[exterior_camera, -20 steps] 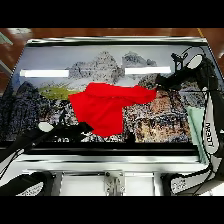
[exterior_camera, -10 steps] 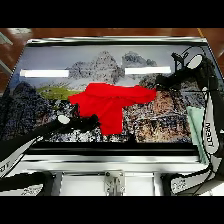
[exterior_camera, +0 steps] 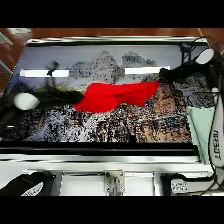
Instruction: Fold the shirts.
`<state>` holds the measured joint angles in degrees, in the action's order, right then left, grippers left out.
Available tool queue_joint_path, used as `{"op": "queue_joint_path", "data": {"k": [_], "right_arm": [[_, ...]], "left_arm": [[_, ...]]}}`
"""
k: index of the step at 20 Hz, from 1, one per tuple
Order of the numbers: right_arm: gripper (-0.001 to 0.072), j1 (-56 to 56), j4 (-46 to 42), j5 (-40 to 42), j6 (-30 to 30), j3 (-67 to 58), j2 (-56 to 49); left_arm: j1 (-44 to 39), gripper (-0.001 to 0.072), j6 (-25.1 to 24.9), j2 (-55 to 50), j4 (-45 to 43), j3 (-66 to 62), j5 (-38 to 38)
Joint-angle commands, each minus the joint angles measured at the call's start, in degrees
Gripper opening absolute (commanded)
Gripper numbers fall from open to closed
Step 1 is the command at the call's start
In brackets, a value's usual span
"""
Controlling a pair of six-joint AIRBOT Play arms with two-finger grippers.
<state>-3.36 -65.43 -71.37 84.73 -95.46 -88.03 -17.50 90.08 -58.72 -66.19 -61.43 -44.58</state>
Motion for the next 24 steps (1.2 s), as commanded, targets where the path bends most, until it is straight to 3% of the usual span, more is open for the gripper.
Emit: {"op": "queue_joint_path", "data": {"k": [1, 3, 6, 9, 15, 18, 20, 22, 24], "right_arm": [[0.0055, -0.04, 0.02, 9.53, -0.33, -3.21, 12.39], [0.0055, -0.04, -0.90, 13.88, -0.24, -6.05, 21.40], [0.0055, -0.04, -4.15, 18.60, 1.73, -6.38, 34.82], [0.0055, -0.04, -8.22, 16.65, 3.72, -6.36, 44.68], [0.0055, -0.04, -17.31, -0.22, 7.04, -6.36, 53.27], [0.0055, -0.04, -19.43, -14.08, 7.04, -4.33, 51.45], [0.0055, -0.04, -19.52, -19.19, 7.67, 1.27, 49.64], [0.0056, -0.04, -19.54, -20.09, 7.69, 10.49, 47.71], [0.0055, -0.04, -20.44, -14.25, 7.67, 21.46, 45.40]], "left_arm": [[7.61, 0.0041, 7.65, 15.37, -21.29, -17.59, -8.83], [8.87, 0.0042, 11.52, 20.57, -20.02, -26.01, -7.82], [8.83, 0.0042, 11.54, 25.57, -15.85, -32.83, -7.76], [8.90, 0.0042, 10.73, 30.25, -16.55, -35.04, -9.40], [8.90, 0.0042, 10.73, 32.46, -26.25, -34.05, -34.86], [8.90, 0.0043, 10.75, 32.48, -29.29, -26.95, -42.45], [8.90, 0.0043, 10.73, 32.52, -28.33, -18.29, -43.32], [8.90, 0.0044, 12.15, 32.35, -28.24, -7.58, -41.99], [8.90, 0.0043, 13.31, 31.36, -26.05, 3.37, -36.89]]}}
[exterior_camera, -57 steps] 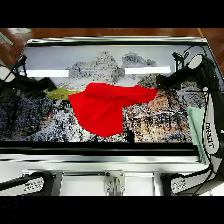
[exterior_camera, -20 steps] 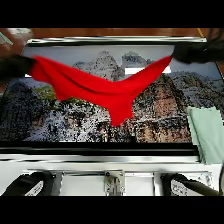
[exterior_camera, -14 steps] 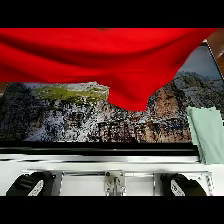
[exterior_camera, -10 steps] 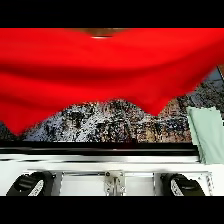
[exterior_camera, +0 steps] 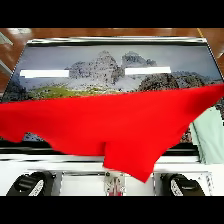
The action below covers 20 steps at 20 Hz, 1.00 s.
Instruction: Fold the shirts.
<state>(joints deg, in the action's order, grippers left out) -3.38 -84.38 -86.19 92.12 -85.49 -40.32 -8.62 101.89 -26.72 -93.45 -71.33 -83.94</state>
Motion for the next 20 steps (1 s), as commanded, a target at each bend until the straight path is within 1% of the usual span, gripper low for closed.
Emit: {"op": "queue_joint_path", "data": {"k": [1, 2, 3, 5, 7, 9, 12, 13, 14, 15, 16, 17, 18, 20], "right_arm": [[0.0055, -0.02, -1.75, 6.67, 0.44, 16.65, -4.11], [0.0055, -0.02, -1.66, 13.16, 1.92, 20.31, -6.45], [0.0055, -0.02, -1.40, 20.24, 4.63, 22.84, -9.66], [0.0056, -0.02, 0.11, 31.98, 9.75, 23.93, -17.75], [0.0056, -0.02, 4.68, 42.80, 10.73, 23.93, -25.59], [0.0056, -0.02, 11.06, 49.92, 10.75, 23.96, -32.22], [0.0065, 0.02, 21.11, 52.96, 10.67, 23.96, -39.95], [0.0104, 0.02, 22.71, 52.92, 10.58, 23.96, -41.62], [0.0295, 0.02, 23.02, 53.13, 10.16, 23.96, -42.66], [0.0477, -0.02, 22.53, 53.37, 8.39, 23.96, -42.99], [0.0540, -0.24, 22.16, 52.61, 5.46, 23.89, -42.73], [0.0549, -1.16, 21.84, 50.90, 2.84, 23.74, -41.99], [0.0549, -2.58, 20.98, 48.61, 1.38, 23.69, -40.70], [0.0549, -6.67, 18.25, 42.21, -0.61, 23.71, -37.70]], "left_arm": [[0.02, 0.0044, 1.57, -1.77, 2.73, 17.59, 6.01], [0.02, 0.0043, 2.71, -3.72, 4.17, 21.42, 10.49], [0.02, 0.0044, 4.00, -6.40, 5.20, 24.15, 15.37], [0.02, 0.0044, 6.12, -13.14, 5.84, 26.40, 24.15], [0.02, 0.0044, 6.54, -21.51, 6.21, 26.40, 32.87], [0.02, 0.0045, 7.72, -29.81, 7.48, 26.40, 40.50], [0.02, 0.0046, 11.41, -39.69, 11.41, 26.27, 46.23], [0.04, 0.0082, 11.56, -42.18, 13.33, 26.12, 46.97], [0.04, 0.0238, 11.56, -43.78, 14.10, 25.68, 46.84], [0.22, 0.0439, 11.56, -44.52, 14.05, 25.11, 46.23], [1.18, 0.0574, 11.15, -44.59, 13.90, 24.28, 44.39], [2.86, 0.0612, 10.19, -44.44, 13.86, 23.06, 41.03], [5.42, 0.0612, 7.80, -44.17, 13.79, 21.33, 35.76], [11.50, 0.0611, -0.85, -42.73, 13.79, 18.56, 25.49]]}}
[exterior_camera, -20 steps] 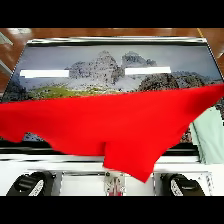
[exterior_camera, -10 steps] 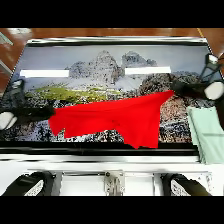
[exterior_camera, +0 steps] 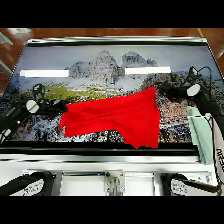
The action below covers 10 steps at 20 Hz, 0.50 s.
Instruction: Fold the shirts.
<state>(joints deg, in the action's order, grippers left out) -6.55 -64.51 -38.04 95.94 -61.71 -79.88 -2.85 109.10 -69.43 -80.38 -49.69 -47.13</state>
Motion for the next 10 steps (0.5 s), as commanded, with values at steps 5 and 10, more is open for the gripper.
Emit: {"op": "queue_joint_path", "data": {"k": [5, 10], "right_arm": [[0.0549, -15.67, -5.33, -31.04, -14.93, 0.52, 5.11], [0.0549, -16.96, 1.33, -33.79, -19.23, 6.64, 5.05]], "left_arm": [[21.59, 0.0606, -26.34, 4.35, 10.12, 1.01, -30.29], [25.42, 0.0591, -31.58, 4.31, 27.39, 15.54, -20.39]]}}
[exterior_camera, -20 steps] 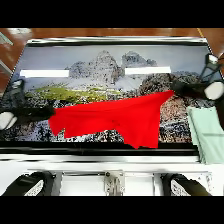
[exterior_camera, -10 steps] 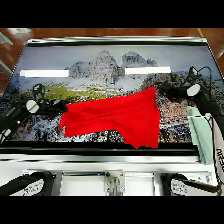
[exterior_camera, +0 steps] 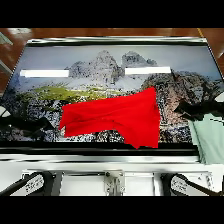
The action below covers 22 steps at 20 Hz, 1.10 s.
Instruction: Fold the shirts.
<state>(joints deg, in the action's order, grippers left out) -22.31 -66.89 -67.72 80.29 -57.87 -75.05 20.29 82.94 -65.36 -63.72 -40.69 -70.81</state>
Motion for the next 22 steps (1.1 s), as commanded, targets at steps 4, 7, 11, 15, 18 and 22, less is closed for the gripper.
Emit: {"op": "queue_joint_path", "data": {"k": [4, 7, 11, 15, 18, 22], "right_arm": [[0.0549, -1.05, 7.50, -1.22, -3.67, 4.55, 0.22], [0.0549, -1.05, 6.64, -0.96, -3.67, 4.55, 0.22], [0.0549, -1.05, 6.64, -0.87, -3.67, 4.55, 0.22], [0.0549, -1.05, 6.62, -0.72, -3.65, 4.55, 0.22], [0.0549, -1.05, 6.62, -0.79, -3.65, 4.55, 0.22], [0.0549, -1.05, 6.43, -0.50, -3.54, 4.57, 0.15]], "left_arm": [[-1.70, 0.0590, -7.74, -1.79, 15.72, 10.75, 10.91], [-3.39, 0.0586, -7.93, -4.37, 16.02, 10.75, 13.53], [-5.38, 0.0504, -7.96, -5.53, 17.99, 10.75, 18.36], [-9.64, 0.0496, -7.91, -8.07, 19.26, 10.78, 20.46], [-12.68, 0.0385, -7.87, -11.15, 20.33, 10.75, 20.52], [-12.70, 0.0045, -7.91, -11.19, 20.31, 10.60, 19.96]]}}
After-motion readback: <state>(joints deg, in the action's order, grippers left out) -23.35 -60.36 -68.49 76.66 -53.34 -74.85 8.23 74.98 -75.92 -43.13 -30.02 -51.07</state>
